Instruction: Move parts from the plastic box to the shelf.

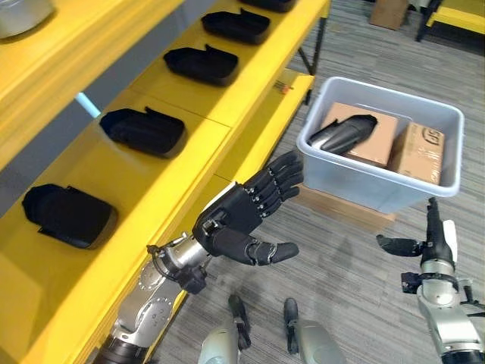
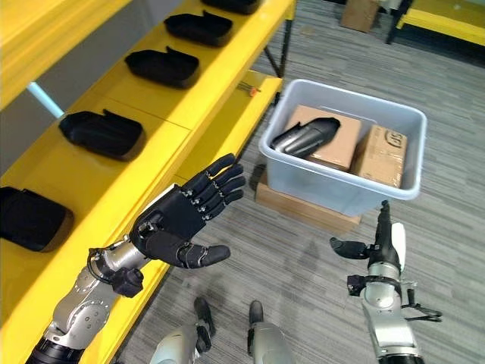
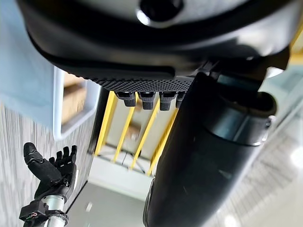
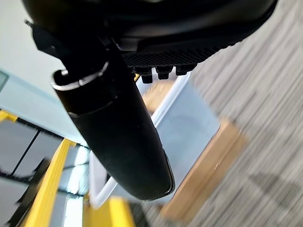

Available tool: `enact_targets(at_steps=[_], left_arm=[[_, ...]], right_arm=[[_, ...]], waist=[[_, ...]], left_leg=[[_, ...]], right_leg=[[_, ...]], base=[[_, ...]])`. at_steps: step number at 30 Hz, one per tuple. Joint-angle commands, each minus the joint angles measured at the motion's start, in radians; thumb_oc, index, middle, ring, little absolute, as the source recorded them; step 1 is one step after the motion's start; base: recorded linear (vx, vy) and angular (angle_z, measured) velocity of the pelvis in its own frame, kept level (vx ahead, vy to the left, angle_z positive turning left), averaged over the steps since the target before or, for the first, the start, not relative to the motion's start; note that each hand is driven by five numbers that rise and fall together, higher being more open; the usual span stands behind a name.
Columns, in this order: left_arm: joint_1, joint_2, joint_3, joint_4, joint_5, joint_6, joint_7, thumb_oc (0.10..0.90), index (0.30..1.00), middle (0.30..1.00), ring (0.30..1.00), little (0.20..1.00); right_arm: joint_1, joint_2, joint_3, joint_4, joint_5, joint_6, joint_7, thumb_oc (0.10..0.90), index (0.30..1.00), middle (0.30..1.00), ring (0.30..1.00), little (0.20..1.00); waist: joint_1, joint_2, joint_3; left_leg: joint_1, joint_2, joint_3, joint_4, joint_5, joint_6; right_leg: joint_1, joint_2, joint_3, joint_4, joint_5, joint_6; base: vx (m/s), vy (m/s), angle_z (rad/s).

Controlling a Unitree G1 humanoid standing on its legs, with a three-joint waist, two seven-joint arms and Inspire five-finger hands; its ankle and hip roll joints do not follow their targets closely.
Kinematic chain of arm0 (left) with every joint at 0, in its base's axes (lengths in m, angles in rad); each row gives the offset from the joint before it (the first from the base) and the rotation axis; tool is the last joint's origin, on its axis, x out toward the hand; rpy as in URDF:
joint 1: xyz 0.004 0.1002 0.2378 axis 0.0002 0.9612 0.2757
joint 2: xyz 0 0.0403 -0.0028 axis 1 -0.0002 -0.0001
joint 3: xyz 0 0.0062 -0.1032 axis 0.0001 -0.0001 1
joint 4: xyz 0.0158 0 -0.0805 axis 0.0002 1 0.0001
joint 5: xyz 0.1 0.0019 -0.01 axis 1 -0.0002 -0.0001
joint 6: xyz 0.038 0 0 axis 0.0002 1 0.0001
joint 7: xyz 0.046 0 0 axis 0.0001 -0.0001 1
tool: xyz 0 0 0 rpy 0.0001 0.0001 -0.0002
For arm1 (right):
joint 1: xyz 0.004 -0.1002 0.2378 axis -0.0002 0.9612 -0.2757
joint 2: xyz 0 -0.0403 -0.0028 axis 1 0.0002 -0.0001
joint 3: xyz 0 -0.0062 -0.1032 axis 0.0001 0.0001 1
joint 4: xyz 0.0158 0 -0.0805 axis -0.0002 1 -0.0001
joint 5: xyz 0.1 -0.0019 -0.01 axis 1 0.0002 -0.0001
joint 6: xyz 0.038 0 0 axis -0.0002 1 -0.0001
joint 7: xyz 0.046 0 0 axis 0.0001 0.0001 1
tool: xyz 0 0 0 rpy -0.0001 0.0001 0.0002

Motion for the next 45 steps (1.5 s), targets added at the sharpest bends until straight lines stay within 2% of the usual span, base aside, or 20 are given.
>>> enact_targets(at_steps=[1, 4, 7, 13, 16, 22, 25, 29, 32, 34, 35, 36, 37, 38, 39, 40, 42, 43, 44, 45], left_arm=[[0.017, -0.020, 0.070, -0.078, 0.023, -0.092, -0.052, 0.900, 1.000, 1.000, 1.000, 1.000], [0.002, -0.013, 0.065, -0.057, 0.011, -0.097, -0.037, 0.900, 1.000, 1.000, 1.000, 1.000], [-0.025, -0.017, 0.038, -0.056, 0.058, -0.098, -0.040, 0.900, 1.000, 1.000, 1.000, 1.000], [-0.040, -0.029, 0.015, -0.058, 0.023, -0.070, -0.039, 0.900, 1.000, 1.000, 1.000, 1.000], [-0.046, -0.043, -0.013, -0.059, 0.030, -0.069, -0.060, 0.900, 1.000, 1.000, 1.000, 1.000], [-0.060, -0.043, -0.053, -0.056, -0.001, -0.074, -0.046, 0.900, 1.000, 1.000, 1.000, 1.000], [-0.079, -0.056, -0.085, -0.072, -0.031, -0.099, 0.022, 0.900, 1.000, 1.000, 1.000, 1.000], [-0.095, -0.069, -0.111, -0.076, 0.024, -0.120, 0.039, 0.900, 1.000, 1.000, 1.000, 1.000], [-0.089, -0.054, -0.107, -0.066, 0.026, -0.163, 0.061, 0.900, 1.000, 1.000, 1.000, 1.000], [-0.091, -0.046, -0.102, -0.058, 0.042, -0.212, 0.059, 0.900, 1.000, 1.000, 1.000, 1.000], [-0.087, -0.036, -0.096, -0.058, 0.037, -0.227, 0.020, 0.900, 1.000, 1.000, 1.000, 1.000], [-0.085, -0.035, -0.095, -0.060, 0.036, -0.225, 0.019, 0.900, 1.000, 1.000, 1.000, 1.000], [-0.082, -0.030, -0.091, -0.063, 0.038, -0.218, 0.019, 0.900, 1.000, 1.000, 1.000, 1.000], [-0.087, -0.023, -0.086, -0.057, 0.081, -0.207, 0.029, 0.900, 1.000, 1.000, 1.000, 1.000], [-0.089, -0.023, -0.088, -0.055, 0.091, -0.208, 0.032, 0.900, 1.000, 1.000, 1.000, 1.000], [-0.103, -0.026, -0.103, -0.056, 0.094, -0.192, 0.051, 0.900, 1.000, 1.000, 1.000, 1.000], [-0.108, -0.030, -0.116, -0.059, 0.080, -0.185, 0.069, 0.900, 1.000, 1.000, 1.000, 1.000], [-0.109, -0.026, -0.122, -0.063, 0.073, -0.180, 0.080, 0.900, 1.000, 1.000, 1.000, 1.000], [-0.108, -0.022, -0.123, -0.064, 0.078, -0.182, 0.085, 0.900, 1.000, 1.000, 1.000, 1.000], [-0.108, -0.022, -0.123, -0.064, 0.078, -0.182, 0.085, 0.900, 1.000, 1.000, 1.000, 1.000]], right_arm=[[-0.019, -0.049, -0.001, -0.121, -0.001, -0.120, -0.012, 0.900, 1.000, 1.000, 1.000, 1.000], [-0.020, -0.047, 0.013, -0.125, 0.003, -0.138, -0.015, 0.900, 1.000, 1.000, 1.000, 1.000], [-0.049, -0.024, 0.024, -0.117, 0.006, -0.126, -0.021, 0.900, 1.000, 1.000, 1.000, 1.000], [-0.083, 0.000, 0.059, -0.114, -0.022, -0.120, -0.071, 0.900, 1.000, 1.000, 1.000, 1.000], [-0.103, 0.042, 0.087, -0.091, 0.093, -0.121, -0.077, 0.900, 1.000, 1.000, 1.000, 1.000], [-0.112, 0.078, 0.090, -0.079, 0.180, -0.168, -0.150, 0.900, 1.000, 1.000, 1.000, 1.000], [-0.127, 0.107, 0.078, -0.094, 0.199, -0.200, -0.194, 0.900, 1.000, 1.000, 1.000, 1.000], [-0.167, 0.101, 0.096, -0.104, 0.105, -0.189, -0.201, 0.900, 1.000, 1.000, 1.000, 1.000], [-0.172, 0.070, 0.090, -0.103, 0.185, -0.098, -0.119, 0.900, 1.000, 1.000, 1.000, 1.000], [-0.172, 0.055, 0.089, -0.085, 0.241, -0.116, -0.107, 0.900, 1.000, 1.000, 1.000, 1.000], [-0.173, 0.045, 0.078, -0.063, 0.266, -0.156, -0.110, 0.900, 1.000, 1.000, 1.000, 1.000], [-0.175, 0.046, 0.077, -0.061, 0.273, -0.159, -0.110, 0.900, 1.000, 1.000, 1.000, 1.000], [-0.178, 0.049, 0.075, -0.061, 0.293, -0.161, -0.110, 0.900, 1.000, 1.000, 1.000, 1.000], [-0.186, 0.068, 0.077, -0.060, 0.319, -0.149, -0.115, 0.900, 1.000, 1.000, 1.000, 1.000], [-0.189, 0.072, 0.079, -0.058, 0.321, -0.148, -0.116, 0.900, 1.000, 1.000, 1.000, 1.000], [-0.195, 0.087, 0.088, -0.036, 0.322, -0.154, -0.123, 0.900, 1.000, 1.000, 1.000, 1.000], [-0.199, 0.099, 0.092, -0.016, 0.317, -0.166, -0.121, 0.900, 1.000, 1.000, 1.000, 1.000], [-0.200, 0.113, 0.096, -0.011, 0.305, -0.169, -0.126, 0.900, 1.000, 1.000, 1.000, 1.000], [-0.199, 0.123, 0.101, -0.014, 0.291, -0.167, -0.127, 0.900, 1.000, 1.000, 1.000, 1.000], [-0.199, 0.123, 0.101, -0.014, 0.291, -0.167, -0.127, 0.900, 1.000, 1.000, 1.000, 1.000]], waist=[[-0.019, -0.055, -0.131], [-0.024, -0.066, -0.144], [-0.026, -0.071, -0.157], [-0.027, -0.072, -0.163], [-0.031, -0.064, -0.167], [-0.040, -0.055, -0.169], [-0.041, -0.049, -0.155], [-0.034, -0.048, -0.129], [-0.029, -0.059, -0.118], [-0.025, -0.069, -0.116], [-0.011, -0.087, -0.111], [-0.008, -0.089, -0.111], [0.000, -0.090, -0.108], [0.020, -0.092, -0.101], [0.023, -0.094, -0.100], [0.029, -0.094, -0.093], [0.031, -0.092, -0.092], [0.037, -0.095, -0.096], [0.038, -0.103, -0.094], [0.037, -0.102, -0.093]], left_leg=[[0.011, -0.002, 0.044, 0.016, 0.046, -0.004], [0.060, -0.016, 0.058, -0.001, 0.020, 0.011], [0.093, -0.031, 0.053, -0.004, -0.012, 0.027], [0.126, -0.041, 0.053, -0.018, -0.029, 0.039], [0.152, -0.041, 0.056, -0.043, -0.029, 0.040], [0.170, -0.041, 0.058, -0.050, -0.034, 0.044], [0.166, -0.044, 0.051, -0.032, -0.050, 0.052], [0.137, -0.044, 0.057, -0.006, -0.059, 0.056], [0.119, -0.041, 0.077, 0.041, -0.082, 0.067], [0.116, -0.038, 0.089, 0.059, -0.093, 0.073], [0.115, -0.042, 0.093, 0.085, -0.118, 0.091], [0.115, -0.044, 0.092, 0.086, -0.120, 0.096], [0.116, -0.043, 0.089, 0.089, -0.127, 0.106], [0.126, -0.041, 0.080, 0.096, -0.145, 0.128], [0.130, -0.042, 0.079, 0.095, -0.146, 0.131], [0.152, -0.038, 0.069, 0.093, -0.150, 0.131], [0.168, -0.030, 0.069, 0.089, -0.153, 0.126], [0.183, -0.022, 0.063, 0.089, -0.160, 0.113], [0.193, -0.019, 0.055, 0.093, -0.169, 0.104], [0.194, -0.018, 0.055, 0.093, -0.169, 0.104]], right_leg=[[0.173, -0.020, -0.162, -0.095, -0.018, 0.051], [0.181, -0.020, -0.167, -0.096, -0.020, 0.058], [0.161, -0.012, -0.162, -0.086, -0.013, 0.060], [0.152, -0.012, -0.163, -0.089, -0.005, 0.064], [0.147, -0.013, -0.163, -0.097, 0.001, 0.067], [0.142, -0.021, -0.166, -0.099, 0.008, 0.071], [0.125, -0.032, -0.165, -0.088, 0.010, 0.073], [0.091, -0.029, -0.173, -0.063, 0.000, 0.066], [0.070, -0.026, -0.199, -0.001, -0.028, 0.058], [0.065, -0.024, -0.215, 0.027, -0.040, 0.053], [0.044, -0.032, -0.253, 0.142, -0.043, 0.068], [0.035, -0.036, -0.257, 0.168, -0.040, 0.073], [0.016, -0.045, -0.274, 0.250, -0.028, 0.086], [-0.039, -0.083, -0.310, 0.457, 0.010, 0.124], [-0.048, -0.089, -0.311, 0.483, 0.021, 0.130], [-0.080, -0.135, -0.300, 0.531, 0.079, 0.143], [-0.074, -0.174, -0.297, 0.494, 0.093, 0.138], [-0.053, -0.245, -0.289, 0.359, 0.140, 0.139], [-0.039, -0.290, -0.279, 0.247, 0.198, 0.155], [-0.035, -0.289, -0.281, 0.243, 0.200, 0.155]], base=[[0.24, 0.131, -0.85], [0.15, 0.073, -0.45], [0.13, 0.058, -0.24], [0.07, 0.028, -0.02], [0.06, 0.029, -0.02], [0.03, 0.012, -0.02], [0.00, 0.058, -0.06], [-0.09, 0.141, -0.05], [-0.07, 0.156, -0.02], [-0.03, 0.134, -0.04], [-0.02, 0.156, 0.01], [-0.01, 0.160, 0.03], [0.03, 0.118, 0.01], [0.04, 0.106, -0.09], [0.07, 0.054, -0.19], [0.05, -0.019, -0.31], [0.07, -0.107, 0.02], [0.10, -0.266, 0.40], [0.08, -0.238, 0.24], [0.10, -0.381, -0.07]])
